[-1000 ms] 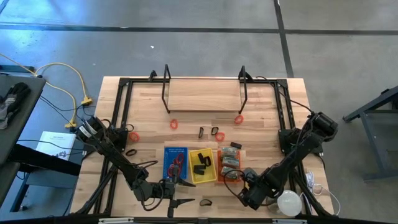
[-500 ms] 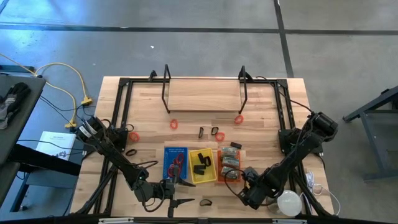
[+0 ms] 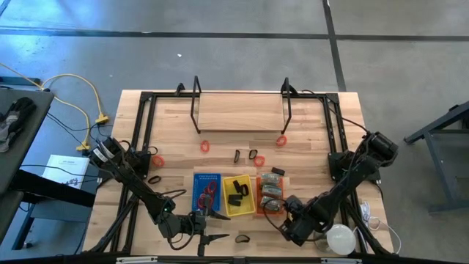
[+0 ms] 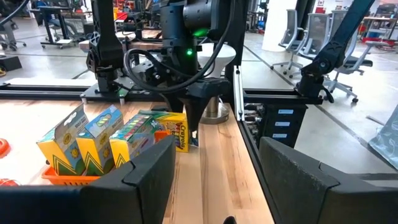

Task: Pick & Place Office Desk Supplies
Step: Put the crayon box into the orange basket

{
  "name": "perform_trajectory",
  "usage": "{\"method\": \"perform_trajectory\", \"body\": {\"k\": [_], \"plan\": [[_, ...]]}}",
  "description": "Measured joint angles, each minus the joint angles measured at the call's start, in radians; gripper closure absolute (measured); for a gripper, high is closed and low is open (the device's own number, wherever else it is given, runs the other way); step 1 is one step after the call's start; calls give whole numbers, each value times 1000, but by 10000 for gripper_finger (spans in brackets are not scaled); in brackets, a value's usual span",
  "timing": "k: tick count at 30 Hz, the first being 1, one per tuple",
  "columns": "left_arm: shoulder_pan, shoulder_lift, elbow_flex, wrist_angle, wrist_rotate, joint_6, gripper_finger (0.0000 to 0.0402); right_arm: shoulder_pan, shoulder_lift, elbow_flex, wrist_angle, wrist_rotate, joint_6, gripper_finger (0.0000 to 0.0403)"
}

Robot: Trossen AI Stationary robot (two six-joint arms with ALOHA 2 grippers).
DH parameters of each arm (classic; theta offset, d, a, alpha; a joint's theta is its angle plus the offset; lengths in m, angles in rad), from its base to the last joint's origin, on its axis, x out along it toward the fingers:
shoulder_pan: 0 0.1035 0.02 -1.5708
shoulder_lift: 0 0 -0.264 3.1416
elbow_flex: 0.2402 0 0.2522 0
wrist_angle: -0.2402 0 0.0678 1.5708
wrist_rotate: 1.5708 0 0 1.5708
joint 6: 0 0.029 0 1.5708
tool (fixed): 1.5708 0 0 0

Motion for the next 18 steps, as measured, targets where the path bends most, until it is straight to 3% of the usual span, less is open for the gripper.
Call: {"method": "perform_trajectory", "body": {"k": [10,18], "plan": [[0,0,0,0,0,0,176,-2,0,0,-56,101,7,188],[0,0,0,0,0,0,176,-13,0,0,-57,106,10,188]]}}
